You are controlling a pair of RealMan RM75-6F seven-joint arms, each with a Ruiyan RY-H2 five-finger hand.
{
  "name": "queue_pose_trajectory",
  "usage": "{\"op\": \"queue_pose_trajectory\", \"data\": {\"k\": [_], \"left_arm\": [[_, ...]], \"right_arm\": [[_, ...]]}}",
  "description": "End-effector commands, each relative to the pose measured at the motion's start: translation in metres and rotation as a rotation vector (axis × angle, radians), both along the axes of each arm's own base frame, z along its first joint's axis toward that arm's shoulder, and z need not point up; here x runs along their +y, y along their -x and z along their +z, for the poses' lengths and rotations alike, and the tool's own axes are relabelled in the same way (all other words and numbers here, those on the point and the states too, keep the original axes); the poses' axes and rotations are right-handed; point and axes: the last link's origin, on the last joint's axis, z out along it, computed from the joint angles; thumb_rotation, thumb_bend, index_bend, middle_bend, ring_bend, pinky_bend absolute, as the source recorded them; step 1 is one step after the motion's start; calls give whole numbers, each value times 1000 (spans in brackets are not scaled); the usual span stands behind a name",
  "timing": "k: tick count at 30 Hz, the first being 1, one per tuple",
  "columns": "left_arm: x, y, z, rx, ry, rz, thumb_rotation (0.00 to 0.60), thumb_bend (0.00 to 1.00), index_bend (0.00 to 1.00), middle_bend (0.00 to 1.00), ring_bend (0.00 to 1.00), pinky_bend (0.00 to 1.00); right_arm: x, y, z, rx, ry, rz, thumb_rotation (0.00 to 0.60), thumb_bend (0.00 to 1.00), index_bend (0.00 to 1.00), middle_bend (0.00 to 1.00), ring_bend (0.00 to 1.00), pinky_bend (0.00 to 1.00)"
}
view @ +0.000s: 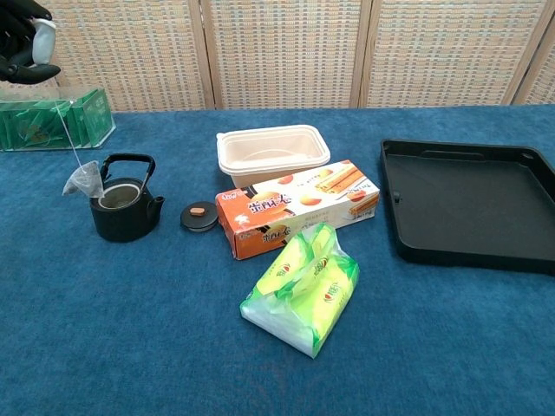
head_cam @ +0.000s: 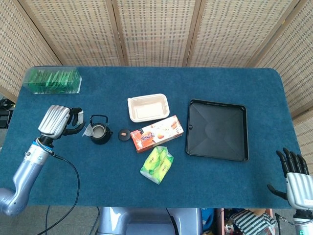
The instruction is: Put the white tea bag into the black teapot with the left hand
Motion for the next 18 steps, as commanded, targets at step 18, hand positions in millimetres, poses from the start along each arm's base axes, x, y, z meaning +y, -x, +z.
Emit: {"op": "queue_pose_trajectory", "data": {"k": [18], "left_arm": [[23,0,-9,46,8,29,600,548,696,789,748,726]], "right_arm": [[4,4,0,-5,2,-21,600,16,97,107,0,90]]}}
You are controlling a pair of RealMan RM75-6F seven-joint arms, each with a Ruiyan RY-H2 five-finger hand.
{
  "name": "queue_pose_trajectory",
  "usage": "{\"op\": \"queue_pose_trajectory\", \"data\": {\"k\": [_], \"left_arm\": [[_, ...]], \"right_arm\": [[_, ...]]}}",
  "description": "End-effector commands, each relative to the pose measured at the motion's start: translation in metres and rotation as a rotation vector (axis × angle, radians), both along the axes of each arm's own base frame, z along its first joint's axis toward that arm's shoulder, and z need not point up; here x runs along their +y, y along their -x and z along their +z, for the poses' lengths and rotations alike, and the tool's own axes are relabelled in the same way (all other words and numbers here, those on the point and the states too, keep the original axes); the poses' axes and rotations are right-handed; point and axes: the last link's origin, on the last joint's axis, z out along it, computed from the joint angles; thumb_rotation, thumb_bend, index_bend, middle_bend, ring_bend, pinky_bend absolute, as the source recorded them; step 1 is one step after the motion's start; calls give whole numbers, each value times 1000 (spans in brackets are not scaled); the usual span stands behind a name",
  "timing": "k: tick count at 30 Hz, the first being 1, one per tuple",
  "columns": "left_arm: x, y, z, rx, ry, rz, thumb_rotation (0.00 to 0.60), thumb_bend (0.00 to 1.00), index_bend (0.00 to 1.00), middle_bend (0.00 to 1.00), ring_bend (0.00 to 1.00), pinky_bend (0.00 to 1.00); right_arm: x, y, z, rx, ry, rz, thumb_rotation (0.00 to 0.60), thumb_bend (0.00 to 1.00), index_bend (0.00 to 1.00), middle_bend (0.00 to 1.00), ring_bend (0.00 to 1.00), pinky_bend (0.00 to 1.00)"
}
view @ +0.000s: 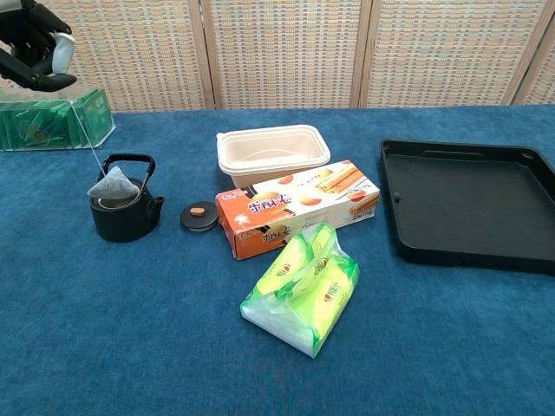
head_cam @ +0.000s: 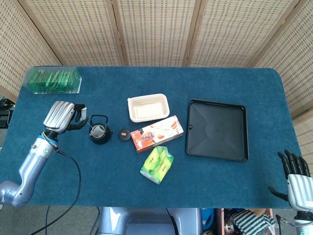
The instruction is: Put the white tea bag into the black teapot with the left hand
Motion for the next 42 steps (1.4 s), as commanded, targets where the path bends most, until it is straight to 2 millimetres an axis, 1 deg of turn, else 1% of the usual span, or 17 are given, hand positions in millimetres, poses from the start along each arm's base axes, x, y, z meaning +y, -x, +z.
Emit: {"op": "queue_pose_trajectory", "data": {"k": [1,9,18,24,26,31,36,42], "left_arm": [[2,0,0,-1,-8,0,600,548,696,789,748,726],[-2,4,-7,33,38,11,600,549,696,788,748,726],[-5,12,-10,47,47,37,600,549,696,788,748,726],[-10,19,-20,51,90,58,600,548,696,788,748,726],[-16,17,-26,52,132,47,600,548,696,788,748,726],[-27,15,-28,75,155,21,600,549,696,788,747,726],[-42,19,-31,114,170,8,600,548,696,788,747,726],[-51,24,-34,169,175,16,600,549,696,783,747,726]], "right_arm": [[0,0,0,0,-2,-1,600,16,96,107,0,90],[0,0,-1,0,-3,-4,600,16,97,107,0,91],[0,0,-1,-1,-7,-5,600,16,96,107,0,91],[-1,-1,-2,-2,-9,-4,600,16,97,107,0,91],[1,-1,-2,-1,-8,-5,600,16,96,107,0,90],[1,-1,-1,-1,-5,-5,600,16,97,107,0,90],[2,-1,-2,-2,-6,-6,600,16,96,107,0,91],[2,-1,-1,-4,-5,-4,600,16,96,107,0,91]]}}
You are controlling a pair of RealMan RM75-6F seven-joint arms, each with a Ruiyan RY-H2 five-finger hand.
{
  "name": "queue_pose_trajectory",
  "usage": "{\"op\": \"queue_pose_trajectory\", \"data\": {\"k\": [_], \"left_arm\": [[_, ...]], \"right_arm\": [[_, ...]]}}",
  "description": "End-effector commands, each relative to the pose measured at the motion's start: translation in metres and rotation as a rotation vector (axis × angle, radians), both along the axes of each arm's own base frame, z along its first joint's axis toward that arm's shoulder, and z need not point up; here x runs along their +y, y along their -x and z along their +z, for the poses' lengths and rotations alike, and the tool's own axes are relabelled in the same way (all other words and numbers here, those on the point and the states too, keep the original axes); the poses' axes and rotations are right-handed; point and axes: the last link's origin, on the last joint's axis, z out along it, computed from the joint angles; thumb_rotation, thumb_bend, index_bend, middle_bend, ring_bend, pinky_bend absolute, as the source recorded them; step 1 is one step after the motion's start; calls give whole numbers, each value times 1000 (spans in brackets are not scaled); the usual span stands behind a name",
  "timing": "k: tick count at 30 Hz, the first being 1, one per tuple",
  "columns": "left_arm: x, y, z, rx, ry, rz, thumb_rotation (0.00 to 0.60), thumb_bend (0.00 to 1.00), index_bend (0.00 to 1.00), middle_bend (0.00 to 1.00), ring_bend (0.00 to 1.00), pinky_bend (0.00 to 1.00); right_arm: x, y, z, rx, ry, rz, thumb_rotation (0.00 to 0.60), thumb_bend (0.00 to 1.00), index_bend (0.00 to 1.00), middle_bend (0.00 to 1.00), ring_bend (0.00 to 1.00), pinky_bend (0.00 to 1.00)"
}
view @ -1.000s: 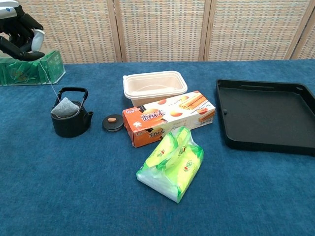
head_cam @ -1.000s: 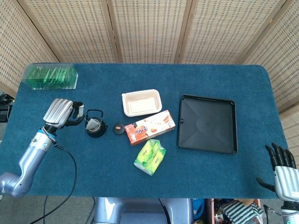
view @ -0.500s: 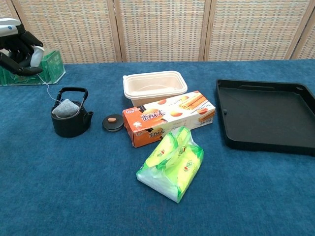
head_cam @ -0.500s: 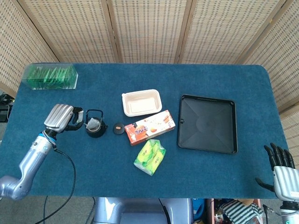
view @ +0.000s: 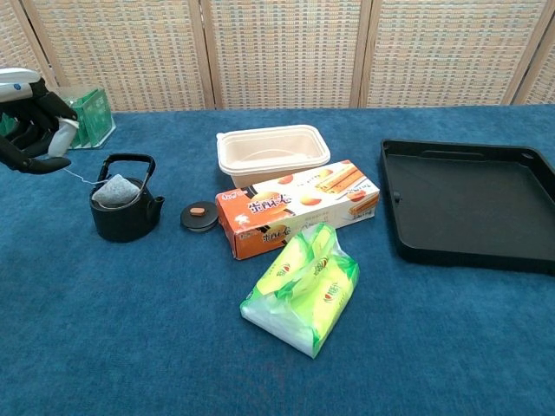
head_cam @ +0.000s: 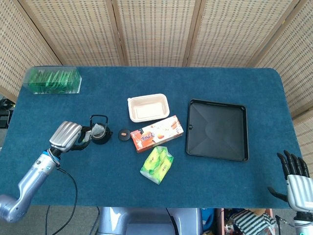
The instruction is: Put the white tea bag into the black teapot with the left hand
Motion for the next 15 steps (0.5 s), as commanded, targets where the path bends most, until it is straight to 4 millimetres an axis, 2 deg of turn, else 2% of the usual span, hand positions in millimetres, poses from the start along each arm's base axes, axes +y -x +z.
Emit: {"op": "queue_pose_trajectory", "data": {"k": [1,8,11,15], "left_arm": [[-5,3,-2,24,7,11,600,548,696,782,747,726],[-11,11,-13,96,38,33,600,548,688,765,738,726],[-13,12,-15,114,45,39,600,548,610,754,730,726],[-18,15,-18,125,57,55,600,549,566,751,727,726]], "right_arm": [[-2,-7,-1,-5,0,22,600,16,96,107,0,91],[4,2,-1,2,5,-1,600,16,97,107,0,91],[4,2,-1,3,4,0,600,16,96,107,0,91],[4,2,0,3,5,0,600,16,96,107,0,91]]}}
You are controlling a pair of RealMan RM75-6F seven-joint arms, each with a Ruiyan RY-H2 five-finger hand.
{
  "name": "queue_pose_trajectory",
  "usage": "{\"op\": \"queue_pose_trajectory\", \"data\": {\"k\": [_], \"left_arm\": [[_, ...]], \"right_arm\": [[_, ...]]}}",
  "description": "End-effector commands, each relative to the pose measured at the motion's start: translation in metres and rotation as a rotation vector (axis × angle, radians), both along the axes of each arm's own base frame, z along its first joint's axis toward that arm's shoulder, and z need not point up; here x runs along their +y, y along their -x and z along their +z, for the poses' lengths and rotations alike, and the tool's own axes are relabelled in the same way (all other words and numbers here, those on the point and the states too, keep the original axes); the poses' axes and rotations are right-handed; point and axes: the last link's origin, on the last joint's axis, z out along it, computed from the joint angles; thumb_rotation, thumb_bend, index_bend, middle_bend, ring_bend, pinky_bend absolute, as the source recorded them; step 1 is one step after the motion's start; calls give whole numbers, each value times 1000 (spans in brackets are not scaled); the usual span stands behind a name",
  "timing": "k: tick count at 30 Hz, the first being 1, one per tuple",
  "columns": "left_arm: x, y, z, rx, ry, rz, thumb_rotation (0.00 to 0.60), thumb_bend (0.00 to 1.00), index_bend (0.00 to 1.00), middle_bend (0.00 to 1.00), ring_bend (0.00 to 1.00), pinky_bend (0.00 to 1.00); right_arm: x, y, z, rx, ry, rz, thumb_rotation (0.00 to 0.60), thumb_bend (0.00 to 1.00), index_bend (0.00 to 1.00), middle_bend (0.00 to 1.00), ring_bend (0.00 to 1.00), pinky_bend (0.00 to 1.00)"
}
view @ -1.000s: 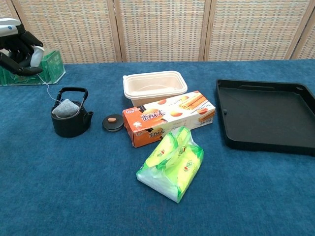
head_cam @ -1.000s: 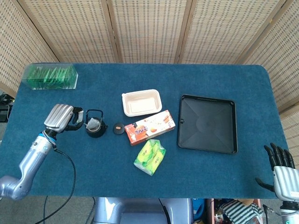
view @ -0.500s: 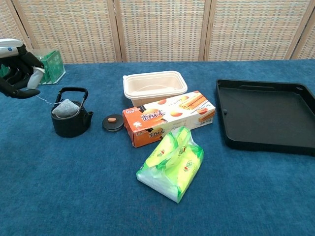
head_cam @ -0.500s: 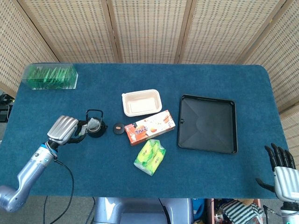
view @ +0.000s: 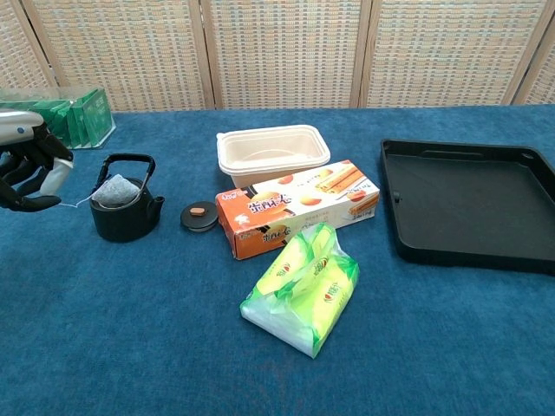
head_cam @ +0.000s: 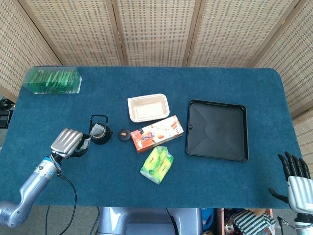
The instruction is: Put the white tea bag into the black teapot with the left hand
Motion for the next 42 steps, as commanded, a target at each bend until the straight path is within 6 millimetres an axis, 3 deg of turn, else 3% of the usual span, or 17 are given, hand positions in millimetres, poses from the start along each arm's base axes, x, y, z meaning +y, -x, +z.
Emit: {"op": "queue_pose_trajectory", "data": {"k": [1,6,17,20,28,30,34,38,42], "left_arm": [[-4,2,-2,5,9,11,600,549,551,751,728,726],[-11,5,-4,24,17,18,600,507,484,751,728,726],[-17,5,-4,24,15,21,600,170,206,750,727,726],[-17,4,-3,19,11,17,600,147,158,750,727,726],[-17,3,3,0,-25,5,600,148,151,750,728,726],[-12,1,8,-5,-32,7,600,200,151,751,728,726],[-6,0,15,18,-27,2,600,566,152,762,729,726],[0,1,15,53,5,20,600,822,152,777,740,726],[8,2,15,91,43,47,600,992,151,781,743,726]], "right_arm": [[0,0,0,0,-1,1,600,16,96,107,0,91],[-2,0,1,2,-1,5,600,16,97,107,0,91],[-2,-1,1,0,3,8,600,16,96,107,0,91],[-2,-1,1,0,3,8,600,17,96,108,0,91],[-2,-1,1,0,1,7,600,16,96,108,0,90],[-3,-1,2,2,1,9,600,16,96,108,0,91],[-2,-1,2,1,0,9,600,16,97,108,0,90],[-2,-1,1,0,-1,6,600,16,97,108,0,90],[-1,-1,2,-1,0,3,600,16,96,110,0,91]]}}
